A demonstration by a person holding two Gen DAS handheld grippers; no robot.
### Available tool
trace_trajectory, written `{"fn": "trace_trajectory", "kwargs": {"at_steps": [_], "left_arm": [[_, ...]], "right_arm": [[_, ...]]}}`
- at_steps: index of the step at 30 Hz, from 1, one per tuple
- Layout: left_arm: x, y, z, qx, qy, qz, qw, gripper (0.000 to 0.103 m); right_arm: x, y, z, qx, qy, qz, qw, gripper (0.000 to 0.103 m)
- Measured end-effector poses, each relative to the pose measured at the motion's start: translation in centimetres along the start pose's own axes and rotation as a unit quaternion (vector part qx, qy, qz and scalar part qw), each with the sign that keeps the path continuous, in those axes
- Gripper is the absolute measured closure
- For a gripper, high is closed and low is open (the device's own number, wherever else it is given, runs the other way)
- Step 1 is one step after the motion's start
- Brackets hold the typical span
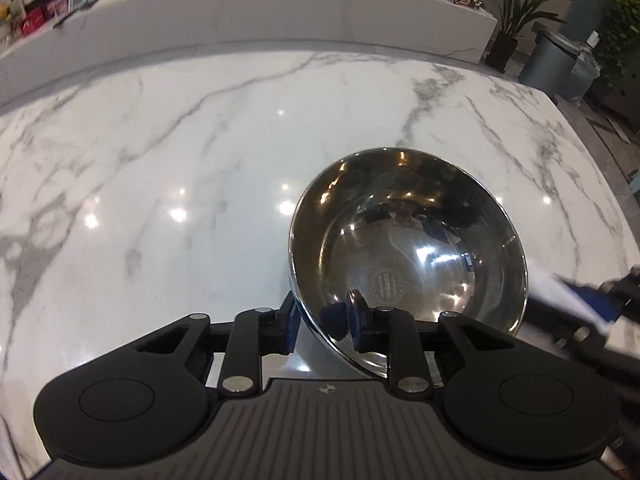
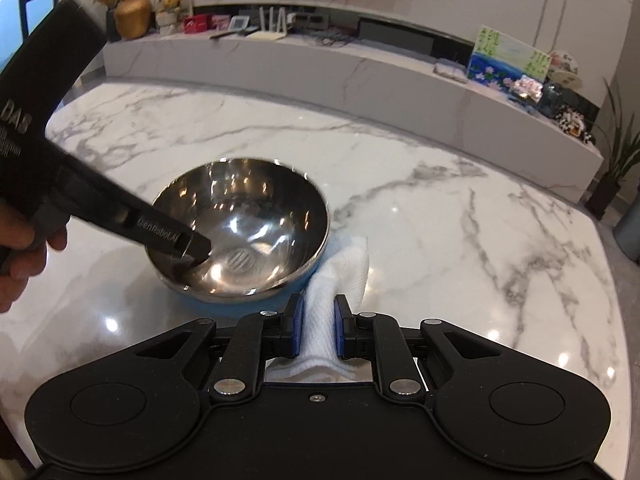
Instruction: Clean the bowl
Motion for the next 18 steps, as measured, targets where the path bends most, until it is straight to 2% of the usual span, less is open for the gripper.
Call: {"fn": "trace_trajectory", "kwargs": {"at_steps": [2, 4, 6, 8, 12, 14, 18], "left_arm": [[0.2, 0.1, 0.0, 0.001, -0.005, -0.009, 0.9999, 0.064], [0.4, 0.0, -0.2, 0.005, -0.012, -0.017, 0.9998, 0.06], [0.6, 0.0, -0.3, 0.01, -0.016, -0.024, 0.9995, 0.06], [0.7, 0.0, -0.3, 0.013, -0.016, -0.027, 0.9994, 0.06], [0.7, -0.1, -0.4, 0.015, -0.02, -0.034, 0.9991, 0.06], [0.8, 0.0, -0.4, 0.022, -0.025, -0.04, 0.9986, 0.059], [0.9, 0.2, -0.6, 0.036, -0.037, -0.053, 0.9973, 0.055]], "right_arm": [[0.3, 0.6, -0.1, 0.004, -0.003, -0.017, 1.0, 0.09], [0.5, 1.1, -0.2, 0.007, -0.004, -0.026, 1.0, 0.09], [0.7, 1.3, 0.0, 0.007, 0.001, -0.03, 1.0, 0.09], [0.8, 1.5, 0.3, 0.007, 0.007, -0.035, 0.999, 0.085], [1.2, 2.0, 0.7, 0.007, 0.019, -0.044, 0.999, 0.081], [1.4, 2.2, 0.9, 0.007, 0.025, -0.049, 0.998, 0.072], [1.9, 2.7, 0.8, 0.008, 0.034, -0.07, 0.997, 0.071]]}}
Point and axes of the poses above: each gripper's, at about its wrist camera, not at the fingertips, and y roughly the way its jaws point, z to its right, x to its underside, the point moved 3 cm from there along y, roughly the way its jaws point, and after that the axes turned 11 degrees about -x, right-handed, at the moved point
